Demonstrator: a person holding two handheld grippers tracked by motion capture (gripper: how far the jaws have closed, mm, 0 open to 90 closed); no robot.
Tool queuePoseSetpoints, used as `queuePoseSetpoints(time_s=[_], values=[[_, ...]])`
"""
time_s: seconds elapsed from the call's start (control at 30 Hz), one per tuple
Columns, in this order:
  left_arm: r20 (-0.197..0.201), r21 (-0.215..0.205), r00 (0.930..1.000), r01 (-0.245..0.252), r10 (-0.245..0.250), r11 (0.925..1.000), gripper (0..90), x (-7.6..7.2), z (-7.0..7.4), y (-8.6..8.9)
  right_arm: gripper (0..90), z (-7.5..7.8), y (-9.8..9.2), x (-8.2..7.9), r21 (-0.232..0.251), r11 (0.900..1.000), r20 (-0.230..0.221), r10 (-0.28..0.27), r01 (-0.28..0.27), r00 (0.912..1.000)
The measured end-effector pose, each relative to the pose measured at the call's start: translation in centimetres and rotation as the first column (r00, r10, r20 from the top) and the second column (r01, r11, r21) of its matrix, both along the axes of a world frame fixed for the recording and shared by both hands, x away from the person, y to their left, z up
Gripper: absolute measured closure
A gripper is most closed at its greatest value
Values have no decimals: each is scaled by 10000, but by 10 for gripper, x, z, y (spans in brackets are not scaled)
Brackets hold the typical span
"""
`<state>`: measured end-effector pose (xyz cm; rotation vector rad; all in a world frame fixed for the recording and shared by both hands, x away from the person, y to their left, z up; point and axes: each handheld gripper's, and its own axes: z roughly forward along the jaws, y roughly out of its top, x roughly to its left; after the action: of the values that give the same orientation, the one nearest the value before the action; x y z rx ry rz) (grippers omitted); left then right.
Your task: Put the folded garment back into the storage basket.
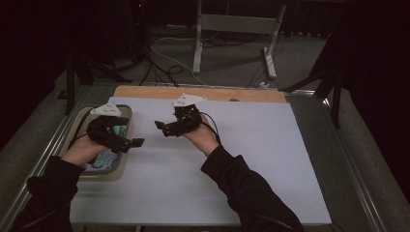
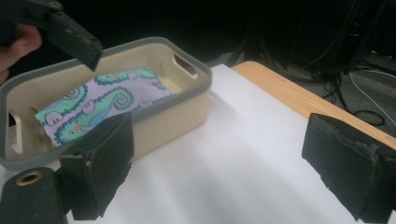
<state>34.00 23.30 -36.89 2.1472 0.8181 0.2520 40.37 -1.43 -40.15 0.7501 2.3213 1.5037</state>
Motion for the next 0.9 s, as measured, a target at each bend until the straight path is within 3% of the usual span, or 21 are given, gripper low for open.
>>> queuePoseSetpoints(time_s=[0.47,0.6,0.9], values=[[171,-100,9935,1131,-1129,9935,0,-11,-10,-65,92,-12,-45,-6,37,10000,-126,3,-2,9999],[213,-35,9888,1478,-1477,9890,0,-14,-16,-78,92,-18,-57,-9,-11,10000,-171,-51,51,9998],[284,167,9845,1728,-1732,9848,0,-23,-30,-101,92,-32,-83,-22,-146,9999,-269,76,-80,9996]])
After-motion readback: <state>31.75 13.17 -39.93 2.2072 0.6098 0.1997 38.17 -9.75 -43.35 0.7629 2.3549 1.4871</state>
